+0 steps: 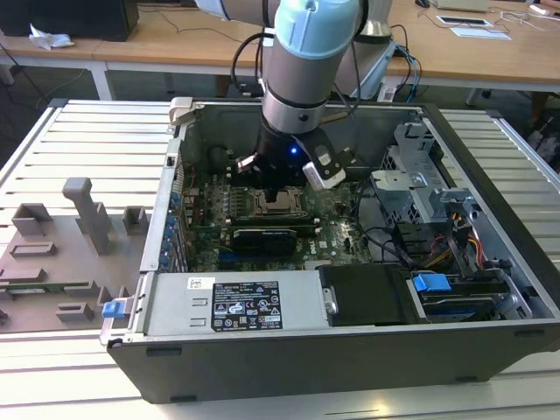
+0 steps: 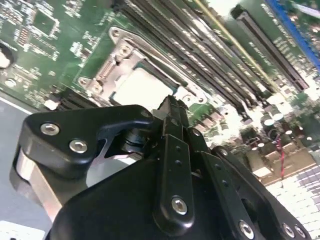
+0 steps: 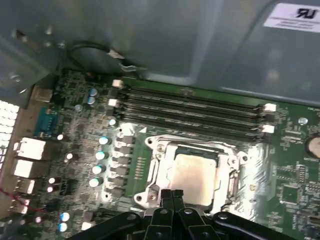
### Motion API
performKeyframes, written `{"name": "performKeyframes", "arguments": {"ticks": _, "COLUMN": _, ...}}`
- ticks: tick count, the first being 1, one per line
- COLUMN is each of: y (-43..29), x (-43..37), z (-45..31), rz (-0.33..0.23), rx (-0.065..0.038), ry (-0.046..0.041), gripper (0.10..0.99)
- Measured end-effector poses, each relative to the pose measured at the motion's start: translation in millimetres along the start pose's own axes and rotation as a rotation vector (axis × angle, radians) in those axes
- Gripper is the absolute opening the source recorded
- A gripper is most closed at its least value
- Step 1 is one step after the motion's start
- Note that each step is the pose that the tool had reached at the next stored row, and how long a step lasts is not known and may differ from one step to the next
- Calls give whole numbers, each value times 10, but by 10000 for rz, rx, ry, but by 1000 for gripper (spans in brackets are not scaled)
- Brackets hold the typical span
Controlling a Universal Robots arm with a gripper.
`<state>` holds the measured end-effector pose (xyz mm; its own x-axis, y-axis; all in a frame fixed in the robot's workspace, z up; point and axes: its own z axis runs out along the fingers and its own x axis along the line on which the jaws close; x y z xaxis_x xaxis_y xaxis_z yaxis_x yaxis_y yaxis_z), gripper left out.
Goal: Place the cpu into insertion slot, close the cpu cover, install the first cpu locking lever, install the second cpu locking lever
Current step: 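Install the second cpu locking lever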
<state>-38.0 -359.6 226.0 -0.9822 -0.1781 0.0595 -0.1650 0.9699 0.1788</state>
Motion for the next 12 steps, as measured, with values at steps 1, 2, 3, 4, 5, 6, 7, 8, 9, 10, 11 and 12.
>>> {"name": "performKeyframes", "arguments": {"ticks": 1, "y": 16, "x": -20, "z": 2, "rz": 6, "rx": 41, "ry": 20, "gripper": 106}}
{"name": "performKeyframes", "arguments": {"ticks": 2, "y": 32, "x": -37, "z": 4, "rz": 12, "rx": 103, "ry": 41, "gripper": 106}}
{"name": "performKeyframes", "arguments": {"ticks": 3, "y": 59, "x": -60, "z": 6, "rz": 33, "rx": 279, "ry": 79, "gripper": 106}}
{"name": "performKeyframes", "arguments": {"ticks": 4, "y": 84, "x": -73, "z": 11, "rz": 55, "rx": 540, "ry": 123, "gripper": 106}}
{"name": "performKeyframes", "arguments": {"ticks": 5, "y": 102, "x": -79, "z": 13, "rz": 73, "rx": 730, "ry": 156, "gripper": 106}}
{"name": "performKeyframes", "arguments": {"ticks": 6, "y": 118, "x": -85, "z": 16, "rz": 89, "rx": 901, "ry": 184, "gripper": 106}}
{"name": "performKeyframes", "arguments": {"ticks": 7, "y": 135, "x": -92, "z": 19, "rz": 108, "rx": 1095, "ry": 217, "gripper": 106}}
{"name": "performKeyframes", "arguments": {"ticks": 8, "y": 150, "x": -97, "z": 21, "rz": 125, "rx": 1274, "ry": 248, "gripper": 106}}
{"name": "performKeyframes", "arguments": {"ticks": 9, "y": 184, "x": -110, "z": 27, "rz": 151, "rx": 1580, "ry": 298, "gripper": 106}}
{"name": "performKeyframes", "arguments": {"ticks": 10, "y": 219, "x": -122, "z": 29, "rz": 170, "rx": 1765, "ry": 331, "gripper": 106}}
{"name": "performKeyframes", "arguments": {"ticks": 11, "y": 244, "x": -123, "z": -3, "rz": 180, "rx": 1870, "ry": 350, "gripper": 106}}
{"name": "performKeyframes", "arguments": {"ticks": 12, "y": 264, "x": -121, "z": -85, "rz": 180, "rx": 1887, "ry": 352, "gripper": 106}}
